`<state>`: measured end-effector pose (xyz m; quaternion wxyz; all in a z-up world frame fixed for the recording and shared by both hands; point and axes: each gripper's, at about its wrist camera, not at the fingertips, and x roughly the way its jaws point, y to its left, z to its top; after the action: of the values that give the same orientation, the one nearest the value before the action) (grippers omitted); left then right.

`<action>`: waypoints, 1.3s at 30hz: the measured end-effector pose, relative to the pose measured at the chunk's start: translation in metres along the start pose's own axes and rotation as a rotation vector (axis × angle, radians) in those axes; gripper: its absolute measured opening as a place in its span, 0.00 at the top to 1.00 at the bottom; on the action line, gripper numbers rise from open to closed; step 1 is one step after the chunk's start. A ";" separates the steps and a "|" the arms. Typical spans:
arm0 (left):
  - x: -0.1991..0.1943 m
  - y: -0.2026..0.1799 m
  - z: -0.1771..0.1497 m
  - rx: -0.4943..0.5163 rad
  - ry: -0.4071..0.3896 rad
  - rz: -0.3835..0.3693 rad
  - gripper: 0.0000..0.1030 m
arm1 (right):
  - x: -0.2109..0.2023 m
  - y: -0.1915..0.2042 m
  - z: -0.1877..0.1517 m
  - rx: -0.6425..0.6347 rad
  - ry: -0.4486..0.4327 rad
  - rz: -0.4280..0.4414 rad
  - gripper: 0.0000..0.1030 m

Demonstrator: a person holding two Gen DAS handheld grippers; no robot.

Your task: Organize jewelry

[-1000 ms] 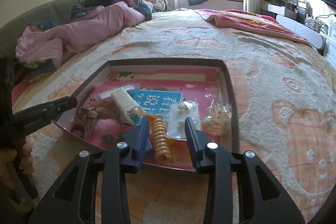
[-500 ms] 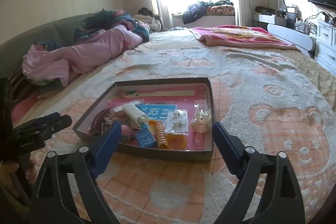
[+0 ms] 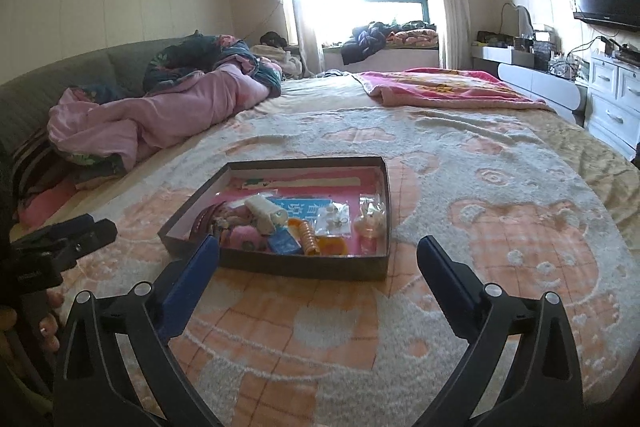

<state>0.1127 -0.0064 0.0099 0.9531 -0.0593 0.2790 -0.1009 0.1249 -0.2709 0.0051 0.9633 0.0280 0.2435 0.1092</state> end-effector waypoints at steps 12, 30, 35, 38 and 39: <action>-0.029 -0.004 -0.024 -0.021 -0.036 0.031 0.11 | -0.030 0.014 -0.020 -0.045 -0.073 0.000 0.06; -0.028 -0.002 -0.036 -0.018 -0.125 0.059 0.11 | -0.027 0.010 -0.042 -0.041 -0.132 -0.017 0.06; -0.024 -0.003 -0.037 -0.008 -0.120 0.053 0.11 | -0.023 0.008 -0.044 -0.030 -0.136 -0.029 0.06; -0.021 -0.004 -0.038 -0.007 -0.112 0.051 0.11 | -0.019 0.009 -0.046 -0.030 -0.131 -0.031 0.06; -0.020 -0.004 -0.038 -0.005 -0.108 0.051 0.11 | -0.018 0.009 -0.046 -0.030 -0.127 -0.032 0.06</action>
<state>0.0754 -0.0081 -0.0109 0.9690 -0.0597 0.2287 -0.0724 0.0858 -0.2659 -0.0258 0.9788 0.0166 0.1804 0.0955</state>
